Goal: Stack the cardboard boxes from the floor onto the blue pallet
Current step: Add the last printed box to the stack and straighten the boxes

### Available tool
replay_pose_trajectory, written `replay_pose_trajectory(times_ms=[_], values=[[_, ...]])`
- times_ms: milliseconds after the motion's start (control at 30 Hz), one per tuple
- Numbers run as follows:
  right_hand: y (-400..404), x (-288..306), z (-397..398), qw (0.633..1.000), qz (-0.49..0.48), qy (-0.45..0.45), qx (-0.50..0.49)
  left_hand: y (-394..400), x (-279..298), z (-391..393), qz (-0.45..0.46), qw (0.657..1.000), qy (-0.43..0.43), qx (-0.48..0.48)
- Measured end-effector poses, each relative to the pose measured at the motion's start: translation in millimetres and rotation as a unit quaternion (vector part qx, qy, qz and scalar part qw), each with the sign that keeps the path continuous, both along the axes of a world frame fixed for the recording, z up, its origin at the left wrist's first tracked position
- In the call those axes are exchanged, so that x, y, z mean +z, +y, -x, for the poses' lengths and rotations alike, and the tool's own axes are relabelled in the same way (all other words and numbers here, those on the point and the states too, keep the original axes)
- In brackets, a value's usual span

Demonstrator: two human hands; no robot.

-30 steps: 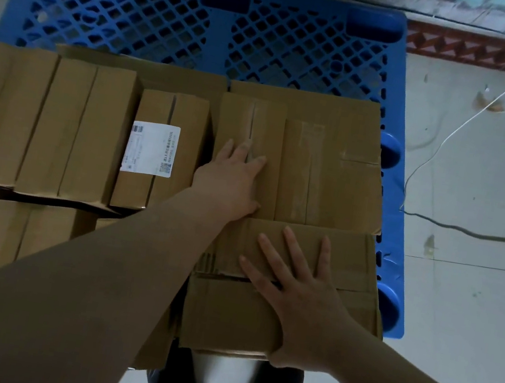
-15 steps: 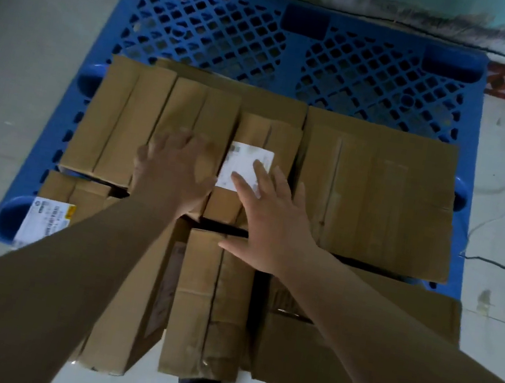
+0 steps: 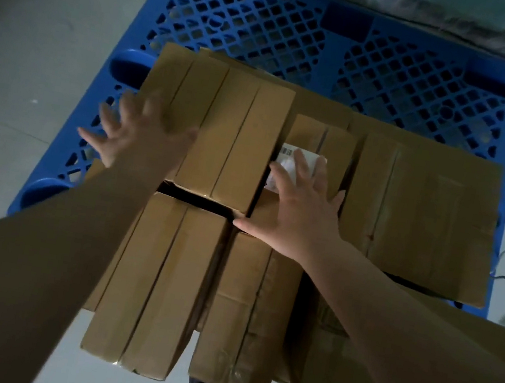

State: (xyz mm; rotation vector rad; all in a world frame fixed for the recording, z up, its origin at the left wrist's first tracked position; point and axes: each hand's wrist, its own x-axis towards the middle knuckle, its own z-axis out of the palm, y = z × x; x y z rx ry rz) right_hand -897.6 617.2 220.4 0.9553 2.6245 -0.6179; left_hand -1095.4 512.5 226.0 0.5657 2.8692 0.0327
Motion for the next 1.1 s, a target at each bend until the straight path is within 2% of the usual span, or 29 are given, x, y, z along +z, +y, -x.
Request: replay_pose_trajectory(times_ms=[100,200,367,567,633,700,767,833,900,1000,1100], values=[[-1.6,3.6,6.1,1.0,-0.012,0.007,-0.002,-14.0,-0.1,21.9,-0.002,0.998,-0.049,0.03],[-1.0,2.1,23.8,1.0,-0.001,-0.026,-0.001,-12.2,0.4,16.0,-0.02,0.992,-0.123,0.009],[-9.1,-4.4,30.6,0.997,0.014,-0.038,-0.069,-16.5,0.1,-0.6,-0.019,0.992,-0.111,-0.047],[-13.7,2.0,22.6,0.996,0.02,-0.053,-0.065,-31.6,-2.8,10.7,-0.038,0.982,-0.147,-0.112],[-20.0,15.2,26.8,0.998,0.0,-0.03,-0.059,-42.1,-0.6,9.1,-0.056,0.982,-0.143,-0.108],[-46.6,31.2,27.6,0.998,-0.028,0.046,0.01,-57.4,1.4,5.8,-0.051,0.99,-0.093,-0.095],[-93.0,45.6,21.4,0.983,-0.01,0.11,0.15,-74.9,4.6,3.8,-0.02,0.996,-0.041,-0.082],[-141.1,52.0,11.0,0.951,0.042,0.103,0.29,-90.2,7.6,3.4,-0.022,0.996,-0.083,-0.037],[-172.5,48.1,7.3,0.924,0.073,0.057,0.371,-104.4,6.8,1.4,-0.025,0.989,-0.146,0.012],[-195.2,34.0,7.6,0.919,0.064,0.009,0.39,-121.1,2.5,-6.6,-0.098,0.958,-0.262,0.064],[-199.0,21.3,1.6,0.935,0.012,0.009,0.354,-132.7,-1.9,-18.6,-0.126,0.955,-0.265,0.042]])
